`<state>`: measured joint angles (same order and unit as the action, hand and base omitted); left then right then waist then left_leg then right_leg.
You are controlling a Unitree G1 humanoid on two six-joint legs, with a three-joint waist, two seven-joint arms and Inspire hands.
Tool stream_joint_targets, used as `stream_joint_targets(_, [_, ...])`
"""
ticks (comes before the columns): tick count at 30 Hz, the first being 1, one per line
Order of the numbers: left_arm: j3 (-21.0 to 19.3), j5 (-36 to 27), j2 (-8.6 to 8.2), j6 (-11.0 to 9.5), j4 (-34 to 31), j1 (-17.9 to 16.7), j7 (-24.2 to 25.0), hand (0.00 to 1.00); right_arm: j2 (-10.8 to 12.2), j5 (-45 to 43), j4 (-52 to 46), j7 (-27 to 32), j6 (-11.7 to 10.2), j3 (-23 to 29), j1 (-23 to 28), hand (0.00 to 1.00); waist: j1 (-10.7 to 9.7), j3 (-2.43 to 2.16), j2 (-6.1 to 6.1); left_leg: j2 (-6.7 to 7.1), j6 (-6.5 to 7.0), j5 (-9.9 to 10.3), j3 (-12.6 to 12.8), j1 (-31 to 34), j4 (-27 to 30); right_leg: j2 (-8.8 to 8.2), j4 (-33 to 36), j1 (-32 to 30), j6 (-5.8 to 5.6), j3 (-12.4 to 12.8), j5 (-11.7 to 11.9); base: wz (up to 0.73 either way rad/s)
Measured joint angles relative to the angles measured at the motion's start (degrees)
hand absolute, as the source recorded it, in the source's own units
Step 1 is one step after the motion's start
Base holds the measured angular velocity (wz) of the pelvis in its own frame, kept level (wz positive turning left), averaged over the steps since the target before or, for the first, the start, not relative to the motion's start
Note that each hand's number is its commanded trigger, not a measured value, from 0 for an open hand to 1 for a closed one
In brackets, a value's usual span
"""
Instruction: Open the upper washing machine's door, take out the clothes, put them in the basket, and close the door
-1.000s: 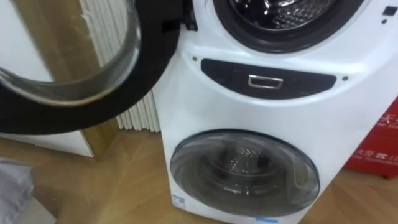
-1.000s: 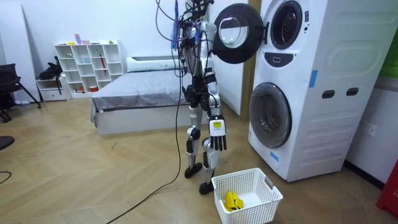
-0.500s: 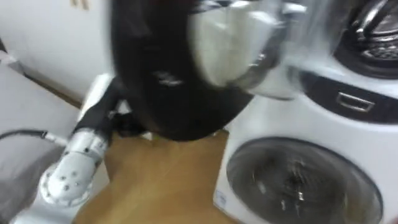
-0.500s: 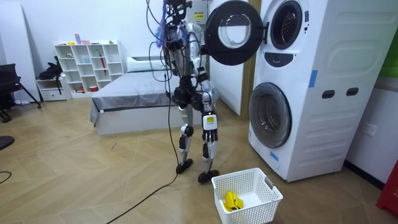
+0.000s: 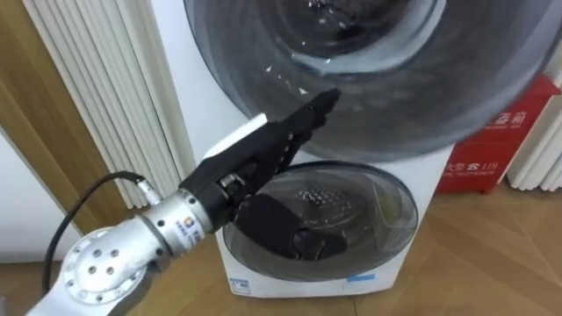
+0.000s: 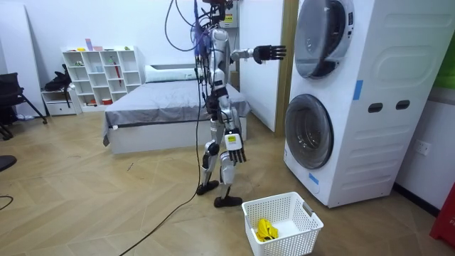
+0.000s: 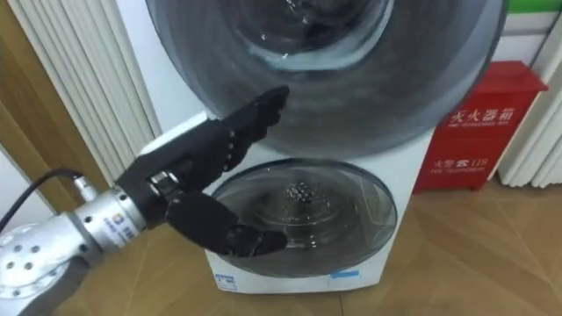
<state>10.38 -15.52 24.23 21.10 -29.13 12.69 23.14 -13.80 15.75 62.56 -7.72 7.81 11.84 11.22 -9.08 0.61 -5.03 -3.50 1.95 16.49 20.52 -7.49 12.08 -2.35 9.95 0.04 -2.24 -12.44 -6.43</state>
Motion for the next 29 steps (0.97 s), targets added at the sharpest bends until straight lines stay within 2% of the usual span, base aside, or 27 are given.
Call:
stream_joint_targets(2, [-0.16, 0.28, 0.06, -0.99, 0.01, -1.98, 0.13, 0.0, 0.14, 2.0, 1.09, -0.05, -1.0, -0.44, -1.62, 0.0, -0.04, -0.02, -0.3, -0.02, -0.48, -0.32, -1.11, -0.08, -0.93, 0.37, -0.49, 0.2, 0.02, -0.33, 0.0, 0.12])
stream_joint_targets(6, [-0.08, 0.87, -0.23, -1.23, 0.13, -6.75, 0.12, 0.0, 0.25, 3.56, 1.36, -0.39, -0.95, -1.98, -3.51, 0.0, -0.13, -0.01, -0.27, -0.23, -0.99, -0.69, -2.53, -0.4, -1.53, 0.79, -0.55, 0.2, 0.04, -0.12, 0.01, -0.05])
stream_joint_targets(7, [-0.04, 1.65, -0.56, -1.21, 0.28, -8.1, 0.11, 0.0, 0.24, 4.95, 1.17, -0.51, -0.95, -2.51, -3.51, 0.0, -0.17, 0.08, -0.1, -0.4, -0.99, -0.7, -2.53, -0.67, -1.66, 0.87, -0.54, 0.35, 0.06, 0.3, 0.02, -0.06])
stream_joint_targets(9, [0.23, 1.62, -0.72, -1.27, 1.77, -8.63, 0.04, 0.0, 0.23, 6.95, 0.99, -0.41, -0.92, -4.44, -3.63, 0.0, -0.27, 0.48, 0.53, -0.69, -1.0, -0.7, -2.53, -1.21, -1.78, 1.09, -0.61, 1.11, 0.07, 0.75, 0.02, -0.02])
stream_joint_targets(10, [0.64, 2.46, -1.49, -1.83, 3.99, -8.64, -0.36, 0.0, 0.21, 7.39, 1.09, -0.35, -0.94, -5.51, -3.62, 0.0, -0.22, 0.29, 0.9, -0.78, -1.01, -0.71, -2.52, -1.25, -1.82, 1.57, -0.76, 1.16, 0.06, 0.69, 0.02, -0.04])
stream_joint_targets(12, [1.45, 5.54, -3.48, -2.55, 8.16, -8.67, -2.14, 0.0, 0.25, 7.95, 0.88, 0.14, -0.95, -7.22, -3.94, 0.0, -0.15, 0.25, 1.29, -0.67, -1.03, -0.71, -2.75, -1.29, -1.81, 1.6, -1.13, 1.05, 0.07, 0.96, 0.02, -0.1])
stream_joint_targets(14, [2.43, 10.02, -5.93, -3.03, 15.71, -8.8, -4.82, 0.0, 0.41, 7.74, 0.01, 0.31, -0.94, -8.68, -4.04, 0.0, -0.32, 0.33, 1.77, -0.6, -1.15, -0.79, -3.39, -1.17, -1.78, 1.58, -1.32, 1.09, 0.08, 1.44, 0.02, -0.11])
stream_joint_targets(15, [2.75, 10.95, -6.33, -3.03, 17.95, -8.93, -5.62, 0.0, 0.47, 7.86, -0.07, 0.51, -0.96, -9.22, -4.15, 0.0, -0.32, 0.23, 2.04, -0.61, -1.17, -0.8, -3.39, -1.2, -1.62, 1.37, -1.34, 1.16, 0.12, 1.92, 0.05, -0.1])
stream_joint_targets(16, [3.13, 11.54, -6.75, -3.66, 22.47, -9.71, -7.48, 0.0, 0.78, 7.99, -0.29, 1.04, -0.94, -10.98, -4.45, 0.0, -0.19, 0.36, 3.19, -0.44, -1.25, -0.78, -3.34, -0.44, 1.06, 0.77, -1.57, 1.85, 0.34, 4.97, 0.19, 0.11])
stream_joint_targets(17, [3.76, 11.75, -7.57, -5.18, 28.43, -10.48, -9.32, 0.0, 1.55, 8.02, -0.48, 1.85, -1.28, -11.95, -4.27, 0.0, -1.07, 0.58, 6.01, 0.81, -2.98, -0.52, -4.27, 2.3, 1.3, -1.04, -2.16, 2.61, 0.33, 10.48, 0.19, 0.41])
stream_joint_targets(18, [4.33, 12.35, -8.12, -5.84, 31.23, -10.84, -10.23, 0.0, 1.91, 8.0, -0.5, 2.02, -1.55, -11.82, -4.18, 0.0, -1.95, 0.51, 6.4, 1.36, -2.77, -1.19, -5.57, 4.21, -1.43, -1.82, -2.23, 2.67, 0.26, 11.74, 0.14, 0.82])
stream_joint_targets(19, [4.94, 14.17, -9.58, -6.83, 35.38, -11.69, -12.12, 0.0, 2.61, 8.03, -0.4, 2.07, -1.68, -11.19, -3.49, 0.0, -1.71, -0.13, 7.13, 1.63, -0.82, -5.49, -5.49, 6.62, -2.9, -2.6, -1.58, 1.58, -0.84, 11.86, -0.44, 0.53])
stream_joint_targets(20, [5.01, 14.78, -10.05, -7.39, 36.88, -13.57, -13.47, 0.0, 2.87, 8.26, -0.44, 1.9, -1.63, -11.04, -2.97, 0.0, -0.82, -0.51, 7.44, 1.79, -0.64, -5.89, -4.74, 6.23, -3.21, -2.48, -1.17, 0.9, -1.04, 10.67, -0.55, -0.05])
stream_joint_targets(21, [5.03, 15.11, -10.62, -9.1, 42.41, -16.53, -15.58, 0.0, 3.48, 8.38, -0.4, 1.55, -1.59, -11.05, -1.76, 0.0, 1.92, -0.68, 7.7, 1.79, -0.63, -5.88, -3.38, 4.8, -3.31, -2.34, -1.63, 1.53, -0.93, 7.84, -0.68, -0.86])
stream_joint_targets(22, [4.21, 15.24, -10.96, -10.1, 50.5, -18.13, -17.77, 0.0, 4.1, 8.38, -0.39, 1.5, -1.65, -11.03, -1.59, 0.0, 4.51, -0.8, 7.83, 1.72, -0.63, -5.86, -5.0, 2.95, -3.46, -1.62, -2.99, 2.23, -0.35, 5.92, -0.23, -1.07])
stream_joint_targets(23, [1.95, 15.24, -11.51, -10.09, 58.86, -19.45, -20.05, 0.0, 4.61, 8.35, -1.3, 1.51, -2.02, -11.04, -1.85, 0.0, 5.0, -0.74, 7.77, 1.71, -0.77, -5.77, -8.03, 2.0, -3.42, -0.52, -4.35, 2.26, 0.53, 4.38, 1.09, -0.85])
stream_joint_targets(24, [0.51, 15.2, -11.8, -10.1, 62.34, -20.1, -21.05, 0.0, 4.67, 8.32, -1.94, 1.56, -2.35, -11.05, -1.83, 0.0, 4.92, -0.75, 7.46, 1.63, -1.03, -5.61, -8.64, 1.87, -3.49, -0.7, -3.95, 2.76, 0.65, 3.08, 1.19, -0.45])
stream_joint_targets(25, [-2.12, 15.04, -12.69, -10.27, 68.04, -21.79, -23.05, 0.0, 4.74, 8.33, -3.07, 1.98, -3.09, -11.18, -1.69, 0.0, 4.43, -0.74, 6.75, 1.29, -1.59, -5.24, -8.58, 1.29, -3.53, -0.53, -3.75, 3.33, 0.7, 3.03, 1.3, 0.0])
stream_joint_targets(26, [-3.38, 15.1, -13.21, -10.56, 71.76, -23.13, -24.76, 0.0, 5.05, 8.43, -3.21, 2.29, -3.47, -11.17, -1.53, 0.0, 3.49, -0.44, 6.27, 1.2, -1.61, -5.23, -8.26, 0.38, -3.9, -0.25, -3.63, 3.95, 0.54, 2.84, 1.19, 0.11])
stream_joint_targets(27, [-3.85, 15.23, -13.41, -10.95, 72.79, -23.83, -25.68, 0.0, 5.24, 8.43, -3.07, 2.31, -3.47, -11.15, -1.24, 0.0, 3.03, -0.39, 6.24, 1.23, -1.61, -5.23, -8.24, -0.04, -4.02, -0.15, -3.46, 4.13, 0.48, 2.83, 1.01, 0.21])
stream_joint_targets(29, [-5.68, 15.81, -13.67, -13.92, 75.96, -26.19, -28.27, 0.0, 5.62, 8.55, -2.16, 1.37, -3.3, -11.14, -0.58, 0.0, 3.34, -0.22, 6.05, 1.14, -1.62, -5.23, -8.23, -0.56, -4.61, 0.46, -3.17, 4.35, 0.3, 2.73, 0.43, 0.11])
